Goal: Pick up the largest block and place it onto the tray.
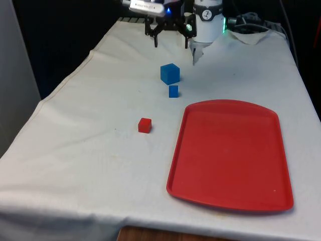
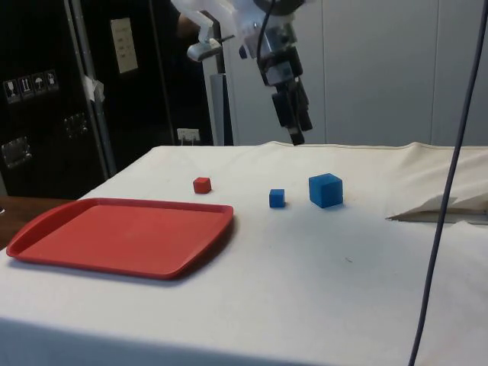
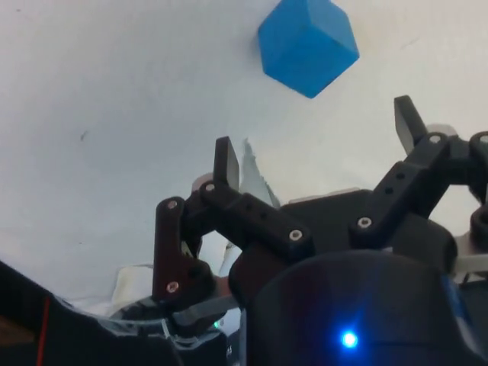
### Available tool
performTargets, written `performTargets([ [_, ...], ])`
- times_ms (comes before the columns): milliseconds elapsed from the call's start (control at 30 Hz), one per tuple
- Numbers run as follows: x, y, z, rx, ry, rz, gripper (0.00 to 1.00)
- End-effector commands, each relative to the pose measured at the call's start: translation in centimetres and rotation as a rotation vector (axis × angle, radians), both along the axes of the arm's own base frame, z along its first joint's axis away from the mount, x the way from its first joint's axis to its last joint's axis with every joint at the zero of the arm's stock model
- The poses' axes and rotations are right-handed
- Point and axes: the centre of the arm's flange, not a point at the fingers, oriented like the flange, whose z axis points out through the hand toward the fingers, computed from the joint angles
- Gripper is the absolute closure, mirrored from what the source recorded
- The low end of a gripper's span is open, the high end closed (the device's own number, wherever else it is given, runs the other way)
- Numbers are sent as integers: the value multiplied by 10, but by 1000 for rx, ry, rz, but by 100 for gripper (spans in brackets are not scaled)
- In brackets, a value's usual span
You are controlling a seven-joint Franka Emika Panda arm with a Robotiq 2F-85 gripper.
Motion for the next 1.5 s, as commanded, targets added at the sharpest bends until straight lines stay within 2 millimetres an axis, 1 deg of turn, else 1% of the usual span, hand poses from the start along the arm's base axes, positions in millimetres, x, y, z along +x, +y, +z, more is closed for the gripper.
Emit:
performTargets([
  [0,-3,0,-5,5,-6,7,0],
  [133,-11,2,-20,2,1,20,0],
  [233,-15,3,-28,-2,6,26,0],
  [267,-14,2,-26,-7,11,24,0],
  [467,-24,4,-44,-10,14,39,0],
  [667,-26,3,-53,-18,17,46,0],
  [700,-26,2,-51,-26,25,47,0],
  [767,-26,4,-59,-18,22,49,0],
  [1000,-26,4,-74,-22,30,54,0],
  [1033,-26,3,-72,-28,36,52,0],
  [1100,-27,5,-79,-23,33,56,0],
  [1300,-29,4,-90,-31,44,62,0],
  [1467,-30,3,-94,-36,52,67,0],
])
